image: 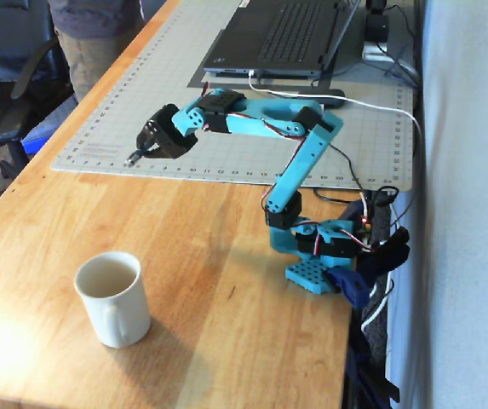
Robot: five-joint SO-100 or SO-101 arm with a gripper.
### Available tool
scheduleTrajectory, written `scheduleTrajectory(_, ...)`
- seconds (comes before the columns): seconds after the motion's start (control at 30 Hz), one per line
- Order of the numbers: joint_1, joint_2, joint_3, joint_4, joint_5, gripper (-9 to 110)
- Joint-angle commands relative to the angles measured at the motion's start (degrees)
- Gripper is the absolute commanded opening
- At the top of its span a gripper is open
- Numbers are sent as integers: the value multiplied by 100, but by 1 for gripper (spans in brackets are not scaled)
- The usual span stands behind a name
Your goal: Grasp a pen and put it in a mug.
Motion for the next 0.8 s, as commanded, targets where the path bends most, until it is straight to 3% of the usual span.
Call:
scheduleTrajectory(0.0, -378, 712, -167, 9, 1644, 1)
scheduleTrajectory(0.27, -1213, 1327, -176, -44, 4342, 1)
scheduleTrajectory(0.77, -3419, 1652, -281, -53, 6495, 1)
